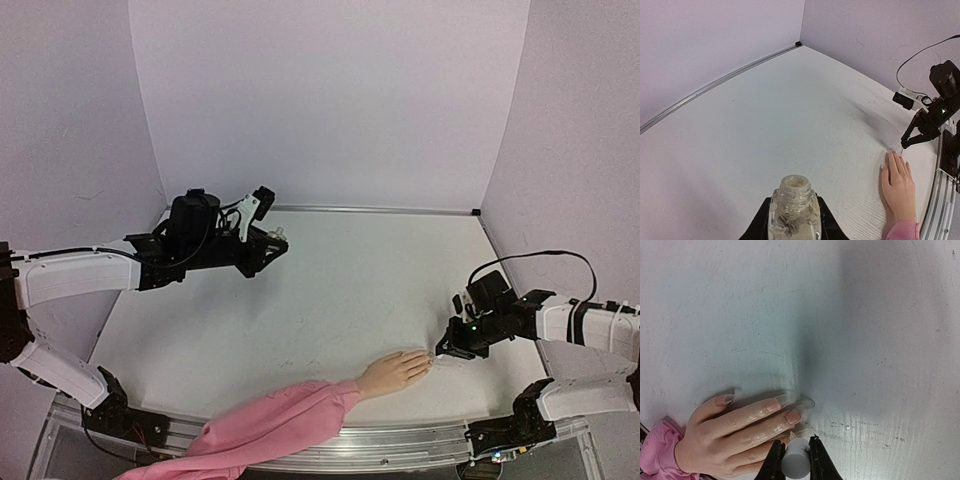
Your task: Paint the nails
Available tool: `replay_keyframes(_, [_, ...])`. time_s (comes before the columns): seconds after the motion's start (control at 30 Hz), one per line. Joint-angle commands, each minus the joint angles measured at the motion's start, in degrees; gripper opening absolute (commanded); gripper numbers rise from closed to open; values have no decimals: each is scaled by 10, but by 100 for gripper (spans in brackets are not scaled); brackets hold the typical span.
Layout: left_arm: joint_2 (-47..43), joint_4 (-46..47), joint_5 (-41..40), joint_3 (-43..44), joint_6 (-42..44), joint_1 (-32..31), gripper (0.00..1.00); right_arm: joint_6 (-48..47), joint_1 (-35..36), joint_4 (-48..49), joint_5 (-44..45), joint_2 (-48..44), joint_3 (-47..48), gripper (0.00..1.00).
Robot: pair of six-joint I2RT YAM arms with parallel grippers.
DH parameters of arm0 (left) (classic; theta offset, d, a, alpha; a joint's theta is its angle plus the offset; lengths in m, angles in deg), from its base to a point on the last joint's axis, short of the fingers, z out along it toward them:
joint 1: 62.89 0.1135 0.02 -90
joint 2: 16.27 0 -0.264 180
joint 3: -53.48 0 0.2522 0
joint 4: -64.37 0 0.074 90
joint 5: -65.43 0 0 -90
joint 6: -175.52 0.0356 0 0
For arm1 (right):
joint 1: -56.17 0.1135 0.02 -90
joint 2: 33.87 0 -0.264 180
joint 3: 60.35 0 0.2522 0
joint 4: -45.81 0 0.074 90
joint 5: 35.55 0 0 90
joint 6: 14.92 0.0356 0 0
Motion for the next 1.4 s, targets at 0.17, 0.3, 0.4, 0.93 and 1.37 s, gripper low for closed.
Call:
replay_keyframes(0.17, [-19,39,-4,18,2,3,0,17,5,-29,26,-9,10,0])
replay_keyframes(0.3, [-19,39,-4,17,1,3,0,20,5,-26,29,-9,10,0])
replay_keyframes(0.4, [-21,39,-4,17,1,3,0,22,6,-24,30,-9,11,0])
replay_keyframes(0.93, [-23,39,-8,15,3,4,0,30,9,-17,41,8,16,0])
replay_keyframes(1.37, [-26,39,-13,12,4,5,0,41,10,-27,55,2,25,0])
